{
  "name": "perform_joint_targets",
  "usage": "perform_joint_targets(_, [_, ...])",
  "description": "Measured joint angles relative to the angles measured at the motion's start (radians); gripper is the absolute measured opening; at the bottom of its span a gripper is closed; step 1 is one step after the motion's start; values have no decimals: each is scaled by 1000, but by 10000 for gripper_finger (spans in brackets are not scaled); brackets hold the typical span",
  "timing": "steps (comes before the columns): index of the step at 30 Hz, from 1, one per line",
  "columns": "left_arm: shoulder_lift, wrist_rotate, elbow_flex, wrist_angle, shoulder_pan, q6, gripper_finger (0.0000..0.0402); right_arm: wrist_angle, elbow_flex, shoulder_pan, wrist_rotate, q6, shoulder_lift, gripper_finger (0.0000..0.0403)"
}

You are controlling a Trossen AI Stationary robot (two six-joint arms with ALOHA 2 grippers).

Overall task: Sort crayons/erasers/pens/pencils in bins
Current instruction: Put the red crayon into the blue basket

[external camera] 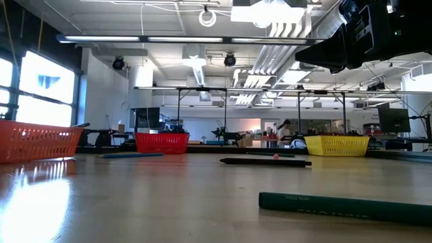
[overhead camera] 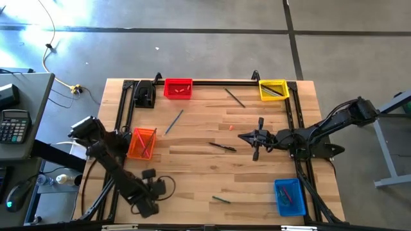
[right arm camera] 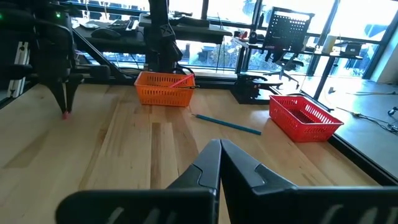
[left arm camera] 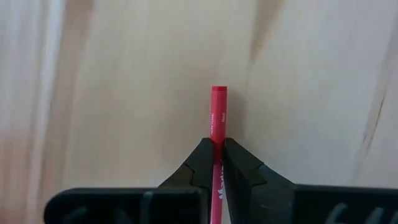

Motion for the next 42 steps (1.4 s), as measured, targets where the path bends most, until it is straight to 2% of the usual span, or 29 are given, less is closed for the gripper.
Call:
perform_joint_targets(8, [0, -7, 0, 193, 133, 261, 5, 0, 0, 0, -4, 3, 0, 0])
perform_joint_targets(15, [-1, 37, 0, 292, 236, 439, 4, 0, 0, 0, -6, 3, 0, 0])
perform_joint_targets(20, [-2, -14, 1, 422, 289, 574, 4, -1, 0, 0, -19, 9, 0, 0])
perform_joint_targets(23, [-4, -83, -30, 575, 310, 636, 4, -20, 0, 0, -66, -5, 0, 0])
perform_joint_targets(29, [-4, -122, -119, 853, 364, 737, 3, -21, 1, 3, -112, 38, 42, 0])
perform_joint_targets(36, [-4, -124, -188, 1206, 445, 891, 3, 144, 19, 6, -163, 85, 193, 1])
perform_joint_targets(42, [-4, -134, -253, 1436, 485, 981, 3, 183, 87, 6, -224, 136, 264, 37])
